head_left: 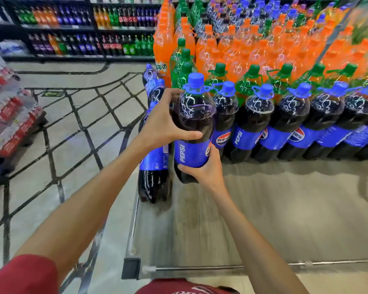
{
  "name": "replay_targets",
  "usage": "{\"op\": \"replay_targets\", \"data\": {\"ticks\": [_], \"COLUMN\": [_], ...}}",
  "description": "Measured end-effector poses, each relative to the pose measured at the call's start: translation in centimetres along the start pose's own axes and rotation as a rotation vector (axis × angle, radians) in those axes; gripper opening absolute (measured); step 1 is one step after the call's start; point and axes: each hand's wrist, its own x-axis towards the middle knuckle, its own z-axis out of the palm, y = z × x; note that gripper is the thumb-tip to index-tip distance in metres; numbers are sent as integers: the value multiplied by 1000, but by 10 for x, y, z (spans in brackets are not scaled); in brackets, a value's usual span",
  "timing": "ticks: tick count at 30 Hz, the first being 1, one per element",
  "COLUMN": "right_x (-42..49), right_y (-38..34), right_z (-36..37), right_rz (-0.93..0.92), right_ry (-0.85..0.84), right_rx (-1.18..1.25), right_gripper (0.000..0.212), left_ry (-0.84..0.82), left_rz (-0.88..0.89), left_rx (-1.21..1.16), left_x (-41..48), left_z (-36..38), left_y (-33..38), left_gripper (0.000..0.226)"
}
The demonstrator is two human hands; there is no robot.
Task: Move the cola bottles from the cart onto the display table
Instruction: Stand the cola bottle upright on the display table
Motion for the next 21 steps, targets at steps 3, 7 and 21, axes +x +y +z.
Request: {"op": "replay_targets", "data": {"ticks": [3,7,21], "right_x": [20,40,60], "right_y": [7,19,46], "right_z": [11,23,68], "right_rz": [0,13,162], "right_ry": [25,31,270], "right_rx": [20,3,-127], "right_gripper": [92,92,103], "left_ry": [-16,-47,-120], "left_rz": [32,47,31], "left_rx": [29,39,104], "left_x": [20,42,80], "left_z": [1,2,13], "left_y": [-15,-36,-80], "left_gripper": [93,93,97]}}
